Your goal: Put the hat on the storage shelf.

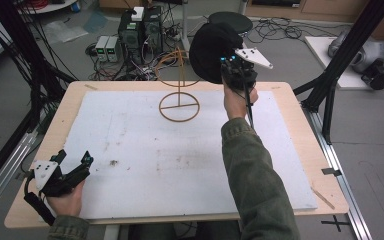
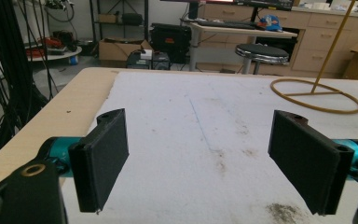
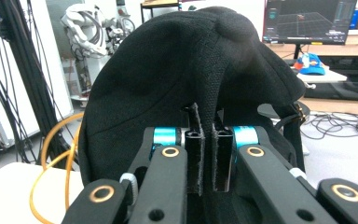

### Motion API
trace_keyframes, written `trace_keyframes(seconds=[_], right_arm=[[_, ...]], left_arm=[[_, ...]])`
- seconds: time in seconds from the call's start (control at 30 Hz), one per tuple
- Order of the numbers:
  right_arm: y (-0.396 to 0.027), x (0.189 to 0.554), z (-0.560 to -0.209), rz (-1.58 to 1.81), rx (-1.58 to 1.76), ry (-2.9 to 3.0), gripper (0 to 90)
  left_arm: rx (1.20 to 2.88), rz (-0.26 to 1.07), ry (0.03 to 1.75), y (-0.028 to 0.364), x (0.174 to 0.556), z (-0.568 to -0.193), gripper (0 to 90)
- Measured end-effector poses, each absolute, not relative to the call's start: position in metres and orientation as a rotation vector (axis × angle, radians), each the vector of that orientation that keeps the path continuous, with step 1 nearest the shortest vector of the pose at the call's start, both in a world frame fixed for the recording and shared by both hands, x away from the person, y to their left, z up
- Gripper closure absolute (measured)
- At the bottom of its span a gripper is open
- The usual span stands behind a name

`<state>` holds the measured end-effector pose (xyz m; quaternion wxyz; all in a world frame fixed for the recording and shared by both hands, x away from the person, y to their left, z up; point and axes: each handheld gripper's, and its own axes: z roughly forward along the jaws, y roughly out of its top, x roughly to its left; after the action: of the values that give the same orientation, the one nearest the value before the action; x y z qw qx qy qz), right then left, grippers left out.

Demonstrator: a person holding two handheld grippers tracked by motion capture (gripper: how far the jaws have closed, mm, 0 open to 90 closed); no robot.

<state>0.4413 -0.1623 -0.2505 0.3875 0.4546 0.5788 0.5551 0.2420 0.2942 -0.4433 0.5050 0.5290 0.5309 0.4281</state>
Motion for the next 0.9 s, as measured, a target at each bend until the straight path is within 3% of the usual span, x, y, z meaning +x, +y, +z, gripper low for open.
trace_keyframes(seconds=[0.9], right_arm=[[-0.094,0.475,-0.231,1.473,1.123,1.524,87.6]], left_arm=[[1.251,1.030,1.298,0.302,0.235,-0.444,20.2]])
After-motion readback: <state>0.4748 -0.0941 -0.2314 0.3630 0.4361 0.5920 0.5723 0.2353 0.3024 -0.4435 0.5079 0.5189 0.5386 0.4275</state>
